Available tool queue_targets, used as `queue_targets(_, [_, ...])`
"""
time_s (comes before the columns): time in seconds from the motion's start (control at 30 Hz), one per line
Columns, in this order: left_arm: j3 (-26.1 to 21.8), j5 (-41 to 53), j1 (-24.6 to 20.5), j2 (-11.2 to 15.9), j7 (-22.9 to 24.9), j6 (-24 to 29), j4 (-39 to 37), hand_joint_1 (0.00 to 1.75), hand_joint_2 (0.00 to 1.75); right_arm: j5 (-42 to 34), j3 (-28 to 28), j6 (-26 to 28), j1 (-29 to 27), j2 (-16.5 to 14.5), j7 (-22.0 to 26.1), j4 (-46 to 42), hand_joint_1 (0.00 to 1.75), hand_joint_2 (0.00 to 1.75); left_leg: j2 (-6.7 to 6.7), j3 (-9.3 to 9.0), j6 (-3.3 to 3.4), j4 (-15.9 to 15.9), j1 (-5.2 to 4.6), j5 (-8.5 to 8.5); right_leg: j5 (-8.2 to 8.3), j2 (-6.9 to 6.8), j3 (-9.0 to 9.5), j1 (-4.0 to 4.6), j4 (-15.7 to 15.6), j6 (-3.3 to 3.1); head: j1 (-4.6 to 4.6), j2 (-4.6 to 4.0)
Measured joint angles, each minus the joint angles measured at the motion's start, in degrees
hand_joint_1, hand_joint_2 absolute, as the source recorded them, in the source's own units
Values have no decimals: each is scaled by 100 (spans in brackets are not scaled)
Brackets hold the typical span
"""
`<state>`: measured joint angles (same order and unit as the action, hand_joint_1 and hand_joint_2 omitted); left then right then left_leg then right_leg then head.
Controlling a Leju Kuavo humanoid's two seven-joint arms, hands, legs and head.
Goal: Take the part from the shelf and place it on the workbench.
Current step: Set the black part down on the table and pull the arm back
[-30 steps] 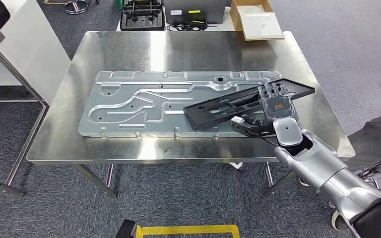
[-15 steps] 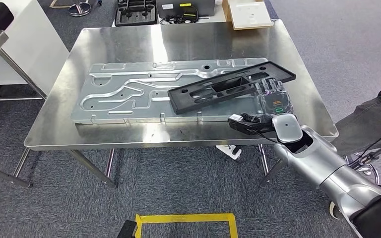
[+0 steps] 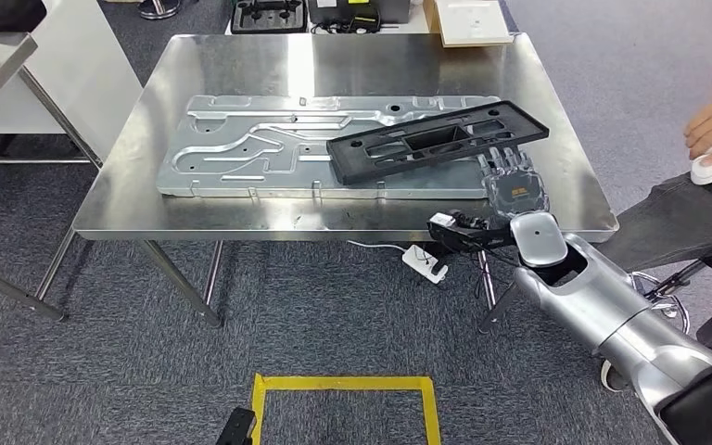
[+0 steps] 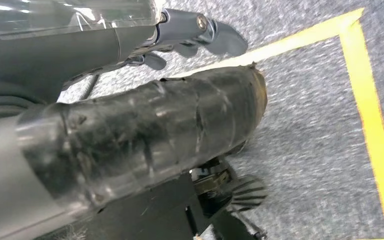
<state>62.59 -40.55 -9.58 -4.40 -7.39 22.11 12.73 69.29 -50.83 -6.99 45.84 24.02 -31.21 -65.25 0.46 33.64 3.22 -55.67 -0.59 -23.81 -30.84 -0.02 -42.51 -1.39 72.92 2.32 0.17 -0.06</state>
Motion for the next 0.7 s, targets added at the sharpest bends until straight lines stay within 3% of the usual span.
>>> queue_targets(0.03, [1,2,2,-2,0,-4,0,0,0,0,-1,-1,-3,0,0,0,0,0,4,104,-34,-39,28,50,113,-2,78,-33,79,47,0,0])
queue_targets(0.1, [0,4,1,-4,0,-8,0,0,0,0,0,4,2,-1,2,-1,0,0,10,333,-122,-186,100,121,379,-6,471,-115,-285,173,1,1])
queue_targets(0.13, [0,5,-2,-1,1,-8,0,0,0,0,0,8,11,-4,4,-4,0,0,9,450,-171,-284,116,139,366,-3,718,-128,-615,231,15,1])
queue_targets(0.17, [0,7,-4,-1,1,-8,0,0,0,-1,1,11,19,-7,9,-9,0,0,5,549,-217,-375,123,156,284,8,895,-131,-885,233,29,2])
queue_targets(0.23, [1,12,-2,2,4,-11,-1,0,0,-9,-1,24,19,-19,20,-16,0,0,-11,677,-295,-481,104,219,123,28,987,-105,-1110,138,47,2])
queue_targets(0.3, [1,16,12,2,15,-16,-1,0,0,-30,-3,42,-7,-30,29,-13,0,0,-20,749,-345,-512,114,257,173,18,869,-111,-1078,-17,33,1])
queue_targets(0.33, [1,19,20,3,23,-18,-1,0,0,-43,-5,56,-20,-34,34,-12,0,0,-19,802,-367,-586,125,151,224,10,811,-107,-1069,-78,28,1])
queue_targets(0.4, [1,32,25,3,38,-19,-1,0,0,-98,-4,111,-32,-34,35,-14,0,0,-18,953,-408,-1053,136,-355,341,2,682,-98,-1070,-172,19,1])
queue_targets(0.47, [1,50,19,3,51,-19,-1,0,0,-274,9,240,-77,-30,4,-27,0,0,-18,1076,-412,-1749,132,-845,459,3,544,-63,-1071,-212,11,1])
queue_targets(0.5, [1,55,16,3,59,-18,-1,0,0,-425,30,341,-126,-21,-23,-44,0,0,-19,1066,-392,-1989,125,-923,515,4,475,-35,-1070,-222,11,1])
queue_targets(0.57, [1,56,15,3,66,-17,-1,0,0,-816,118,617,-260,19,-78,-111,0,0,-25,789,-276,-1946,76,-759,626,4,342,35,-1073,-240,11,1])
queue_targets(0.63, [1,52,3,16,67,-16,-1,0,0,-1202,255,945,-385,74,-80,-206,0,0,-42,205,-44,-1274,-27,-626,742,3,239,86,-1095,-252,19,1])
queue_targets(0.7, [1,41,-14,38,53,-16,-1,0,0,-1537,417,1372,-508,121,6,-312,0,0,-59,-262,109,-563,-117,-701,868,-8,215,71,-1167,-229,27,1])
